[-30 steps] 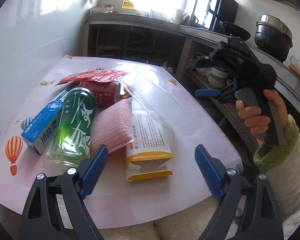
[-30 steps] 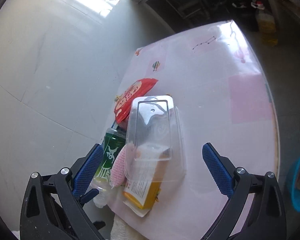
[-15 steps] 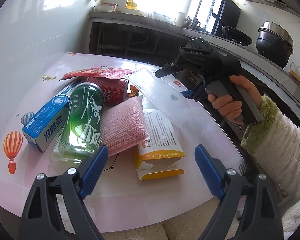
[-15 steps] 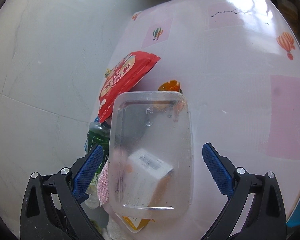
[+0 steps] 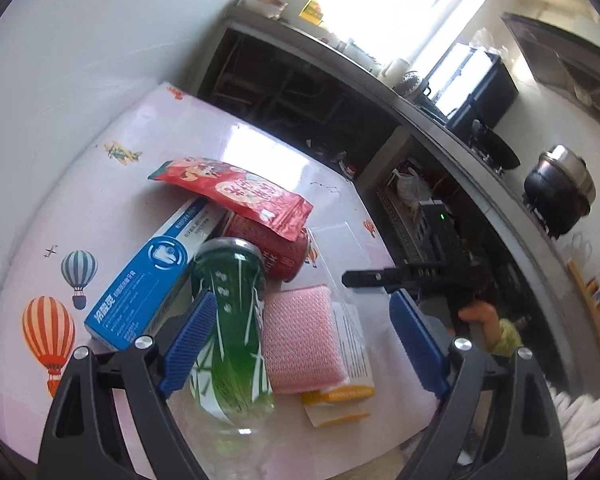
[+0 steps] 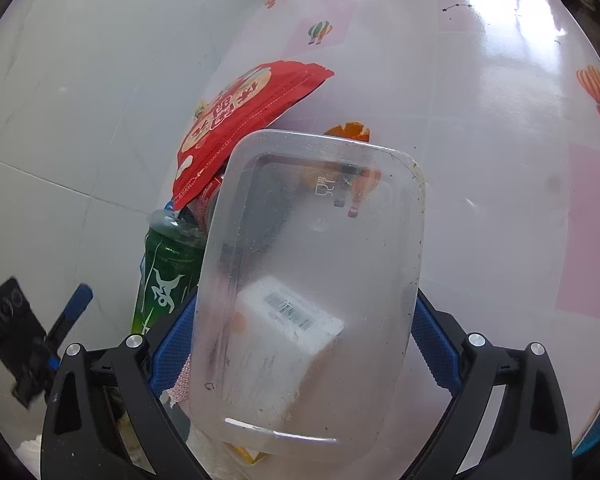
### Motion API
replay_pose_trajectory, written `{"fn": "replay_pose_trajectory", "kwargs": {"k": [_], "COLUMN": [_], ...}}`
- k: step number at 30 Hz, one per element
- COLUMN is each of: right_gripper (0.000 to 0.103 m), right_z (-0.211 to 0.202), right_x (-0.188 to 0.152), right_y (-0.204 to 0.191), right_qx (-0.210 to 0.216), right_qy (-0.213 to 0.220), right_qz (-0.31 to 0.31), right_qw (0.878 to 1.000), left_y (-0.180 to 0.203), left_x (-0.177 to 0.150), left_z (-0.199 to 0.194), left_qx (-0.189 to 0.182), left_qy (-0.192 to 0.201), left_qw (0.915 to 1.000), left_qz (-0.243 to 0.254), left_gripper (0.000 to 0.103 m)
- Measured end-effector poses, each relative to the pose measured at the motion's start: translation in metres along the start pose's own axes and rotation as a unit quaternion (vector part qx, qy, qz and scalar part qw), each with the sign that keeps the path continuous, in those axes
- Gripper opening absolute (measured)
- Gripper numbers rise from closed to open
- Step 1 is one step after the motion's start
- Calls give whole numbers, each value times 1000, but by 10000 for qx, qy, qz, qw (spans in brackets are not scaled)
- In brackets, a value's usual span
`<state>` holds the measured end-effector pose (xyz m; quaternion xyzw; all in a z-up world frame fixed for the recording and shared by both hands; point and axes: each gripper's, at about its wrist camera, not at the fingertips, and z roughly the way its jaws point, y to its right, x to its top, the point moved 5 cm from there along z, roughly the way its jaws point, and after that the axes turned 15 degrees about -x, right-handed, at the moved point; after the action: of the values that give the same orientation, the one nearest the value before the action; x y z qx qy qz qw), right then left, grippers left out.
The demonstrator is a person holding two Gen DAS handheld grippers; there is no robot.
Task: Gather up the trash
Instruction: 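Grasp the clear plastic container with the right tool, then grasp the red snack bag with the left tool and lift it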
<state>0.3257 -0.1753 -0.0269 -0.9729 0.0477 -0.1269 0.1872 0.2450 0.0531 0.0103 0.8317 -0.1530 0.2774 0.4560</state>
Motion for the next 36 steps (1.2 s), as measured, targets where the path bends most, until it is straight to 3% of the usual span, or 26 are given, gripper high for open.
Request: {"fn": "replay_pose_trajectory", "kwargs": {"k": [3,4,6,8,9,16,19,22,24,30,36], "right_gripper": [90,89,89,89,88,87,87,86,86,84,83], "right_z": [-1,-5,-10,-9,-8,-22,-24,-25,-24,-29,-37], "right_x": [-4,-6,-10,-11,-12,-14,-14,-15,-15,-20,-21], "right_y": [-3,-2,2,-1,-2,11,12,13,12,14,14], "right_qx": [64,83,102,80,66,6,10,57,114,186,260], "right_qy": [66,82,102,105,111,141,153,171,174,237,348], "right_qz": [27,30,28,26,20,-48,-38,6,41,148,233], "right_qw": [10000,9999,9999,9999,9999,9999,9999,9998,9998,9994,9988], "left_y": [-48,-68,-97,-126,-134,-166,-170,-175,-176,-181,-179], "left_x": [34,44,57,66,71,95,100,99,98,98,101], "left_z": [17,25,39,51,56,83,93,102,107,102,92], "left_qx": [-162,-157,-443,-495,-470,-300,-274,-278,-248,-296,-431], "left_qy": [-242,-268,-314,-255,-241,-66,-41,19,-7,156,414], "left_qw": [9951,9900,9755,9559,9523,9340,9302,9221,9210,9205,9203], "left_qz": [-940,-1376,-2131,-2883,-3005,-3560,-3659,-3859,-3887,-3892,-3867], "left_gripper": [86,86,84,80,80,75,69,55,42,16,3]}}
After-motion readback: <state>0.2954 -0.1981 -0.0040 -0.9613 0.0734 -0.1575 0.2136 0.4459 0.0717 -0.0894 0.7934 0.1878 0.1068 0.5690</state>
